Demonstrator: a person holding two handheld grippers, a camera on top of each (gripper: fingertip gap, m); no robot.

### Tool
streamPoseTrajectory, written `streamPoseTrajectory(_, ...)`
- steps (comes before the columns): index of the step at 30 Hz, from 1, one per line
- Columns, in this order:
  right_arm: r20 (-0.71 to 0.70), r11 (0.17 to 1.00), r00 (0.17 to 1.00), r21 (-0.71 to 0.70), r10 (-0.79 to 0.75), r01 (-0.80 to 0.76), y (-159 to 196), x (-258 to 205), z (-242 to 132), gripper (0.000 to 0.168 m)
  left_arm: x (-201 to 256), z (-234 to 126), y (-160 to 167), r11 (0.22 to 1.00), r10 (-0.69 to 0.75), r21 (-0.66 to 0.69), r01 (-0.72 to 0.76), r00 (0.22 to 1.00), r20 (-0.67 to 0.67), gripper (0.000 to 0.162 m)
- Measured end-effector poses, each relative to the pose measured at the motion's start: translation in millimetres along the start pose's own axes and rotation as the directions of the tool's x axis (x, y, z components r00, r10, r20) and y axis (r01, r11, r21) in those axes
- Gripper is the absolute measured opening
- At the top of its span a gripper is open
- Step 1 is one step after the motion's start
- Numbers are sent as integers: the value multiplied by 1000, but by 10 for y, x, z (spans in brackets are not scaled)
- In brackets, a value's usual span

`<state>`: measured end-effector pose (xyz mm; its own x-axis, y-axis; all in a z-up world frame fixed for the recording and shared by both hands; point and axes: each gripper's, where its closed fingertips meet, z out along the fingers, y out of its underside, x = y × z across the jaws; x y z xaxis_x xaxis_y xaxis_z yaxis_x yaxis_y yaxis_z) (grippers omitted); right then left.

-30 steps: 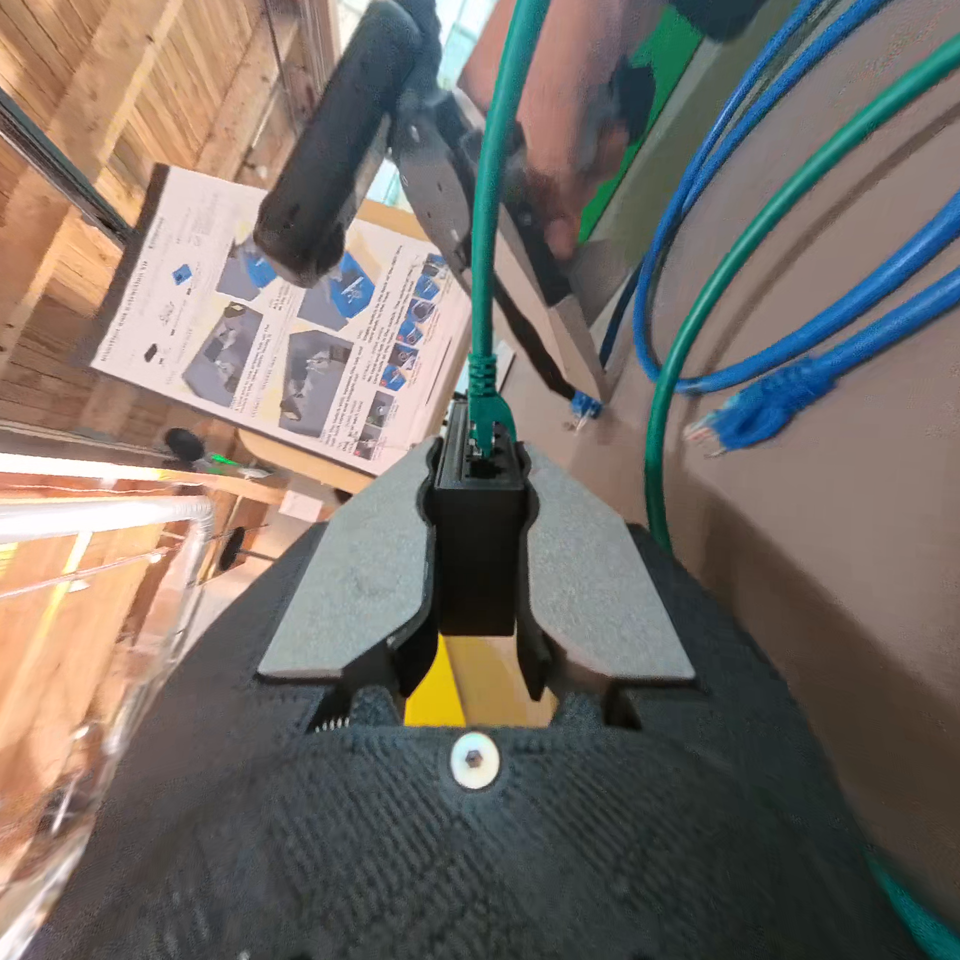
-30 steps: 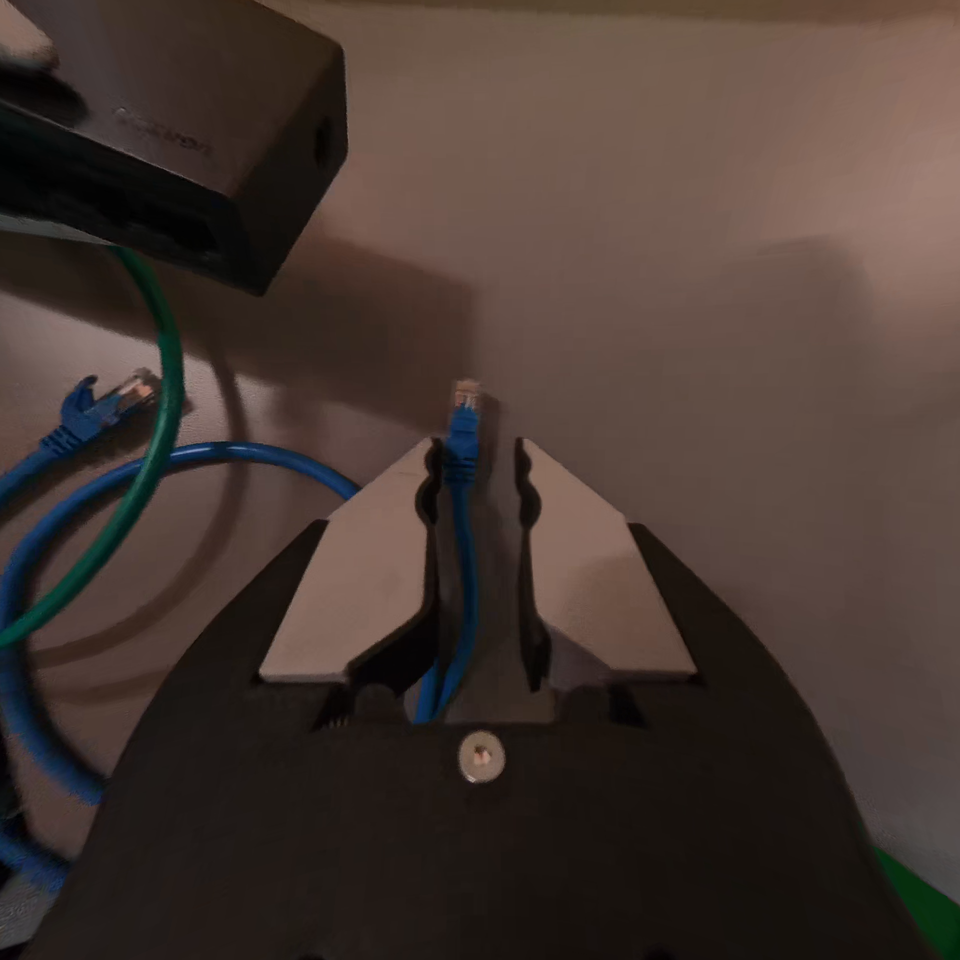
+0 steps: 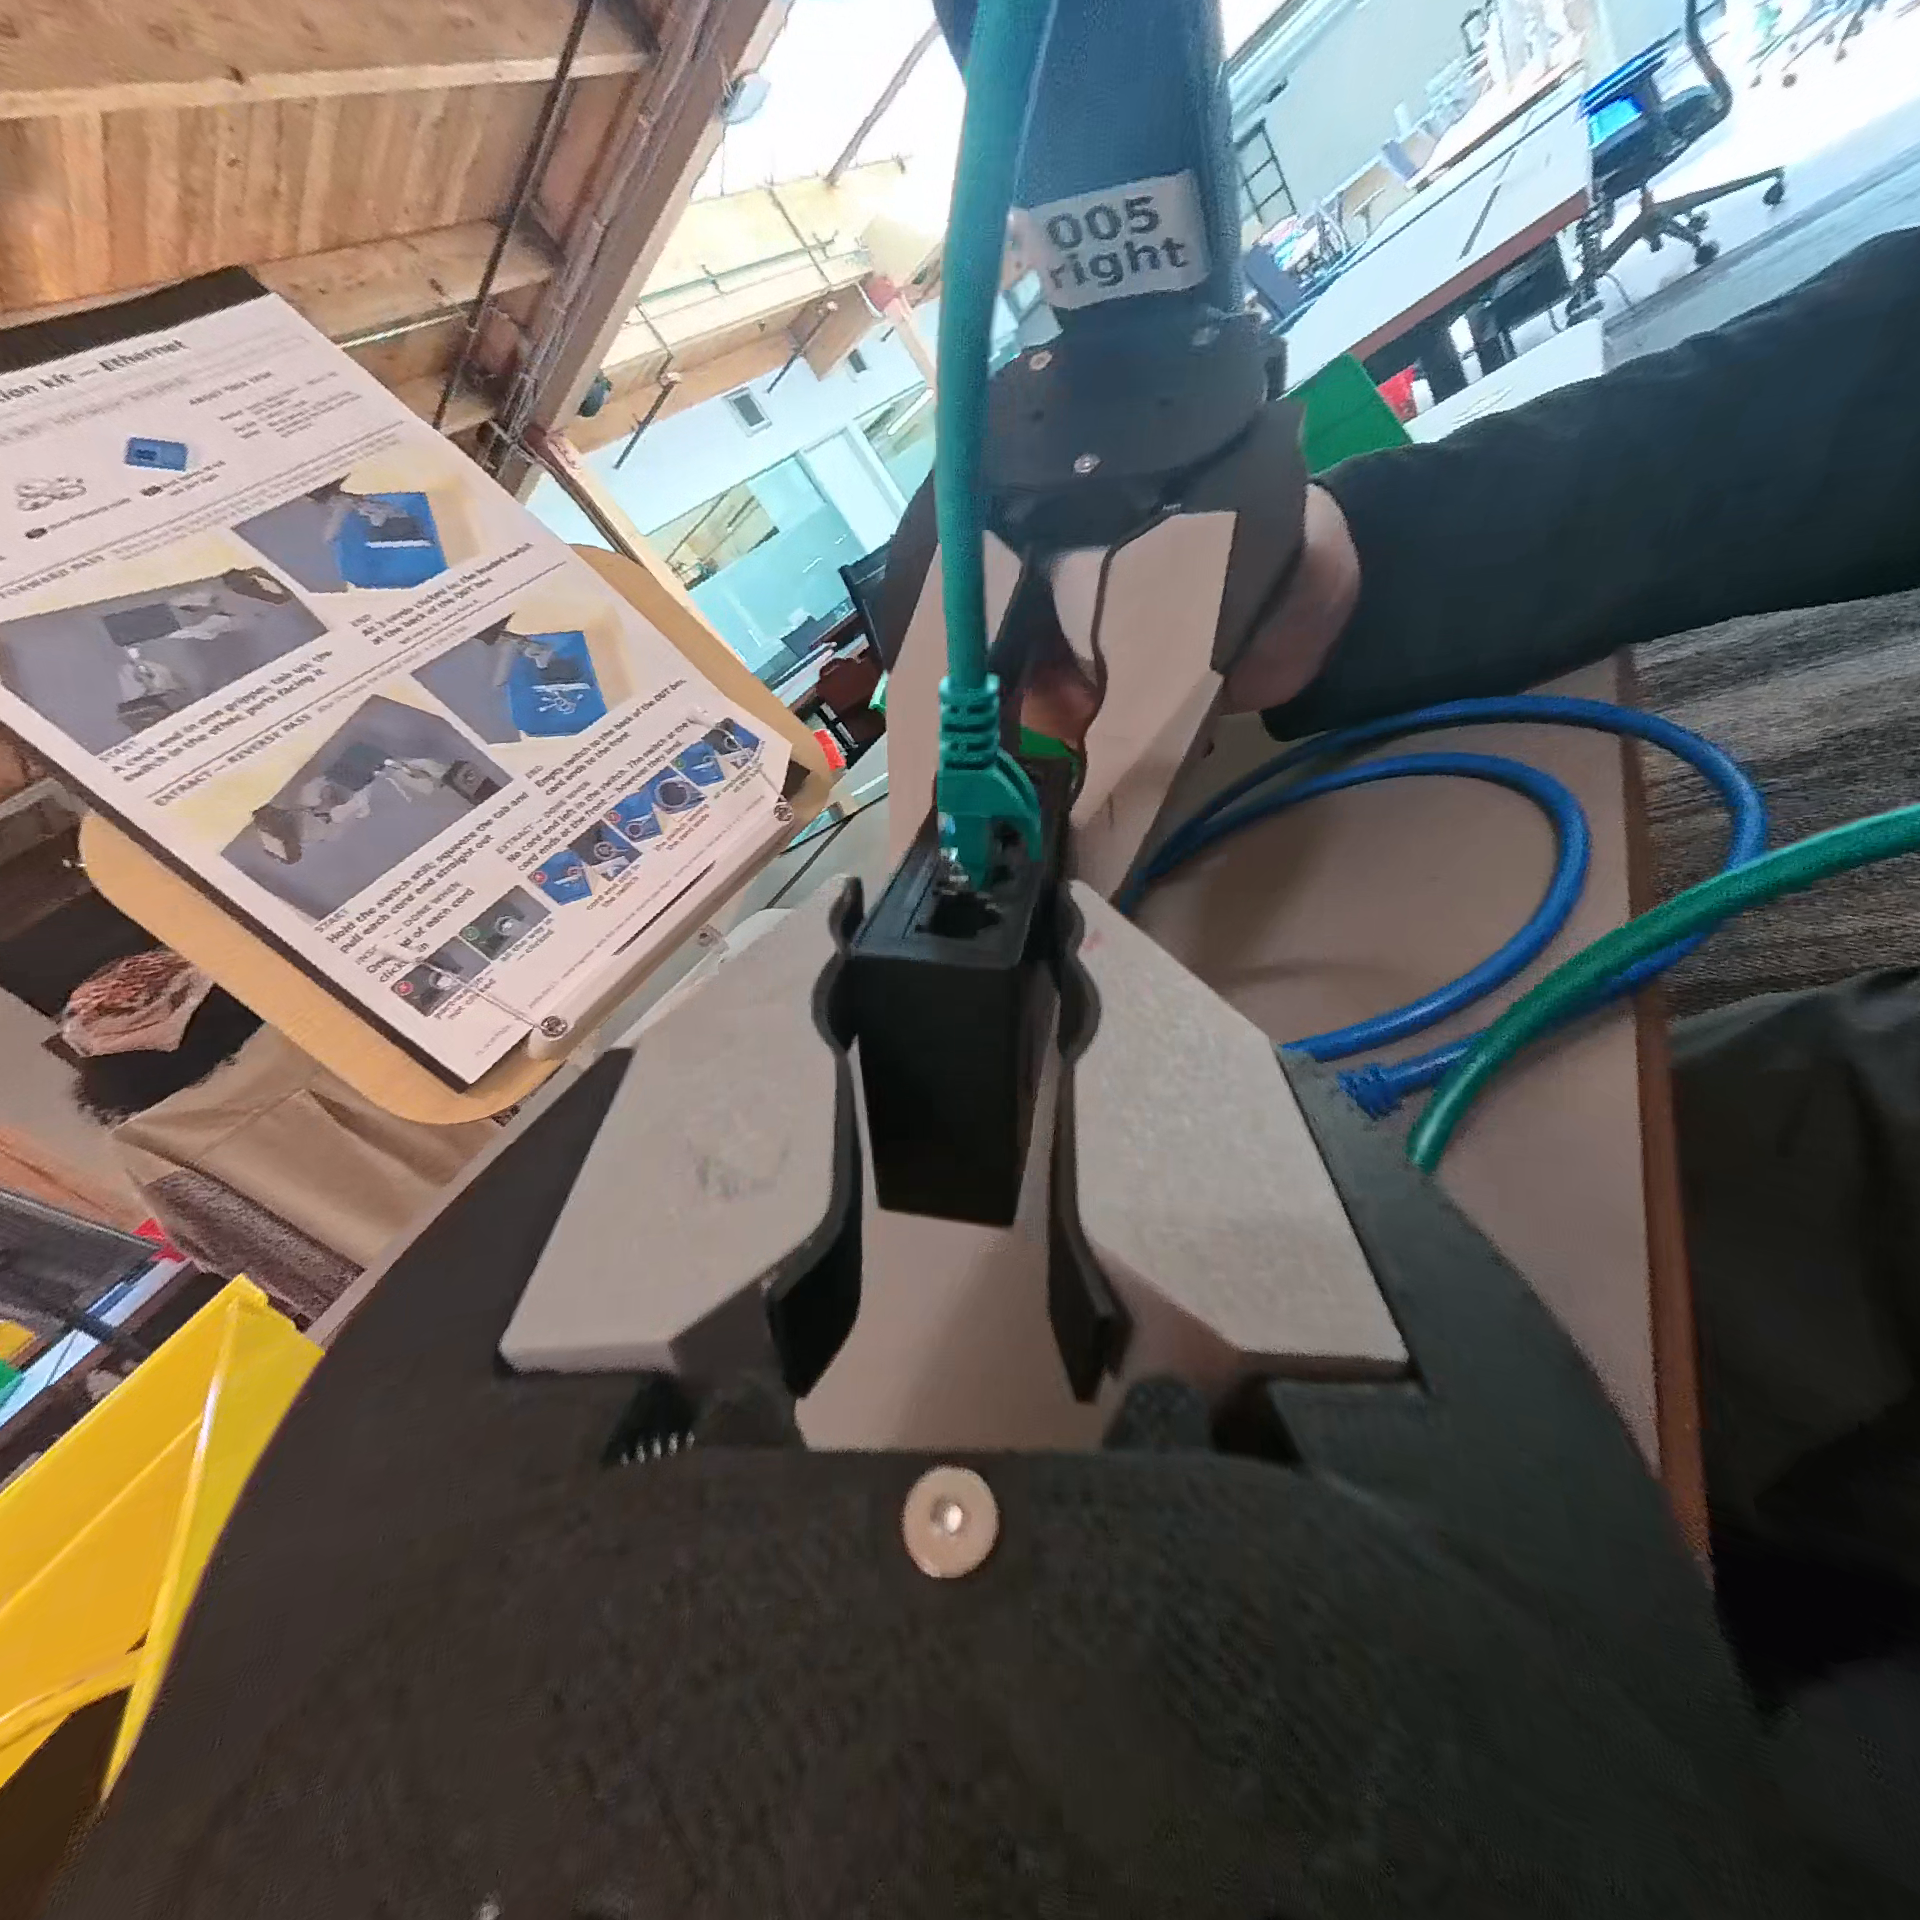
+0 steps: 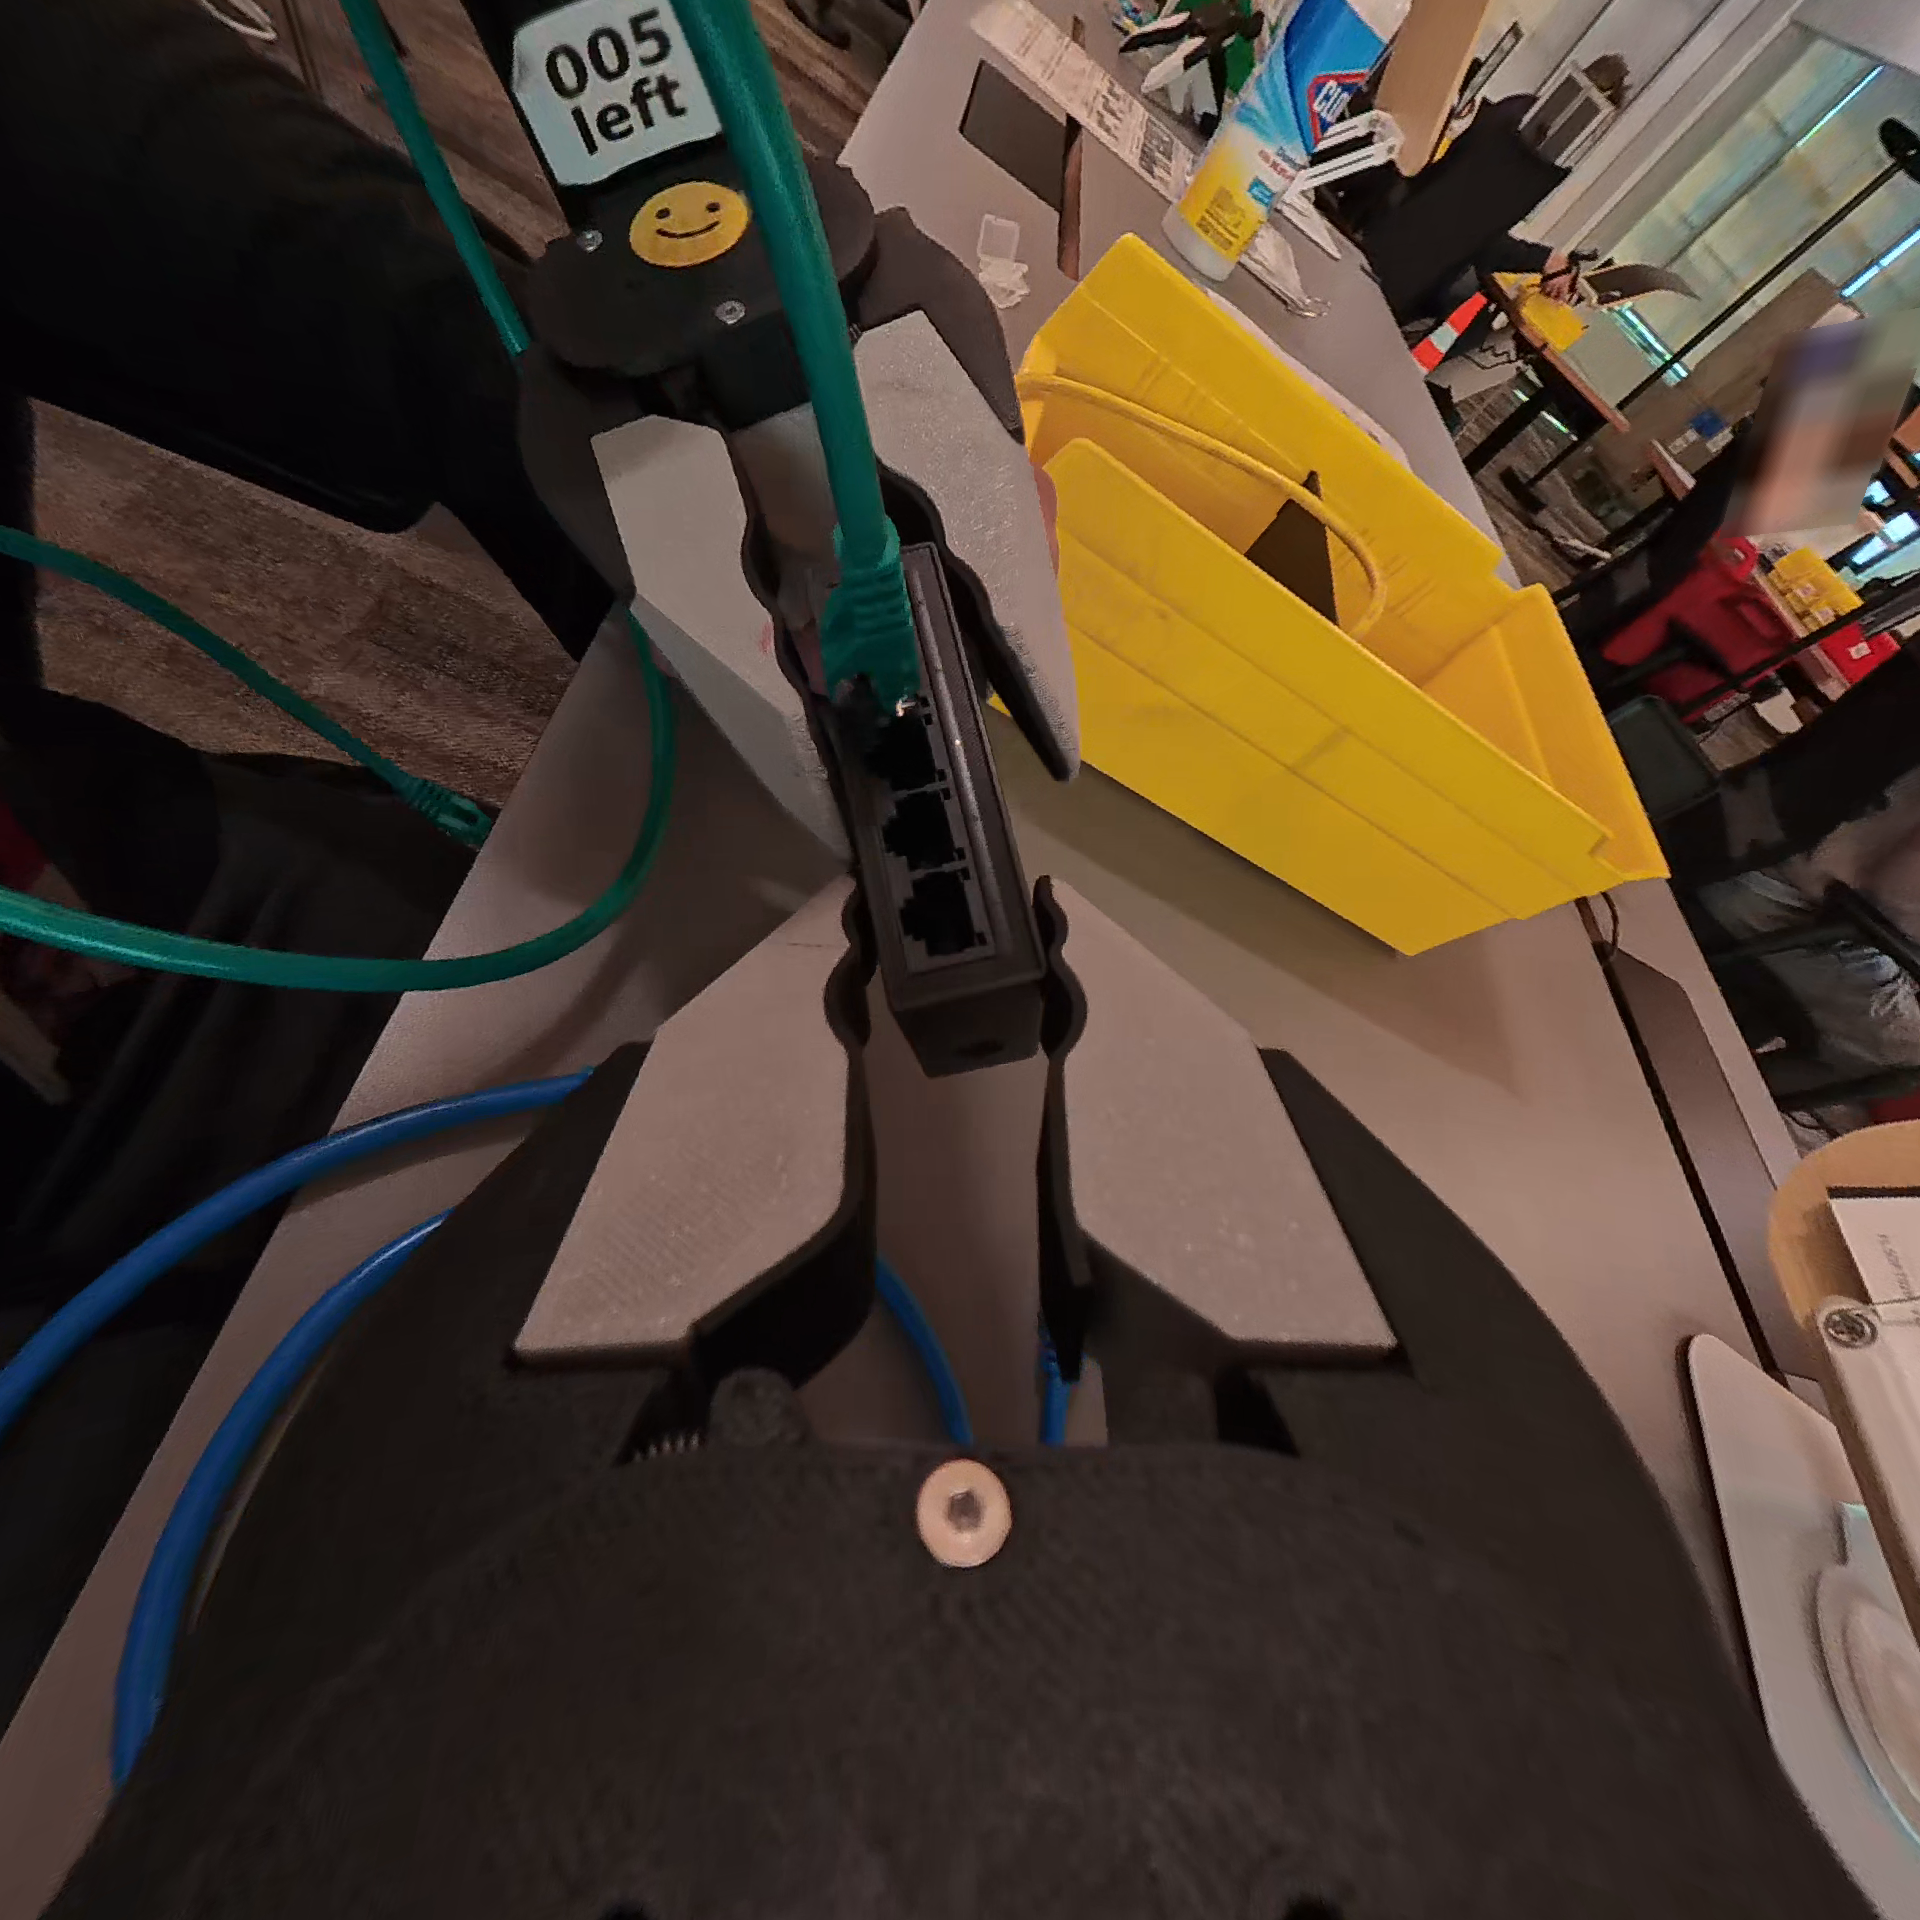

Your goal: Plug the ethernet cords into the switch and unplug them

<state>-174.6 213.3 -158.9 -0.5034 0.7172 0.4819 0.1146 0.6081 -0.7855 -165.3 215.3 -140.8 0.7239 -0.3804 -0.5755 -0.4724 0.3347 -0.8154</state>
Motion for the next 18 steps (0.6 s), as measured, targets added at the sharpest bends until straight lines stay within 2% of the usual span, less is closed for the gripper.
streamPoseTrajectory(5,-19,997,1000,74,16,-15,-112,14,-127,26,-34,-22,-28,1000,-5,28,4,1000,21,35)
streamPoseTrajectory(8,25,991,999,129,22,-25,-191,-59,-182,26,8,-27,-65,999,-1,52,1,1000,0,41)
streamPoseTrajectory(15,93,967,995,251,21,-44,-434,-161,-213,26,104,-50,-145,997,-16,75,19,999,-33,34)
streamPoseTrajectory(18,122,968,992,249,-15,-16,-457,-236,-159,27,139,-70,-222,997,-9,76,10,1000,-7,34)
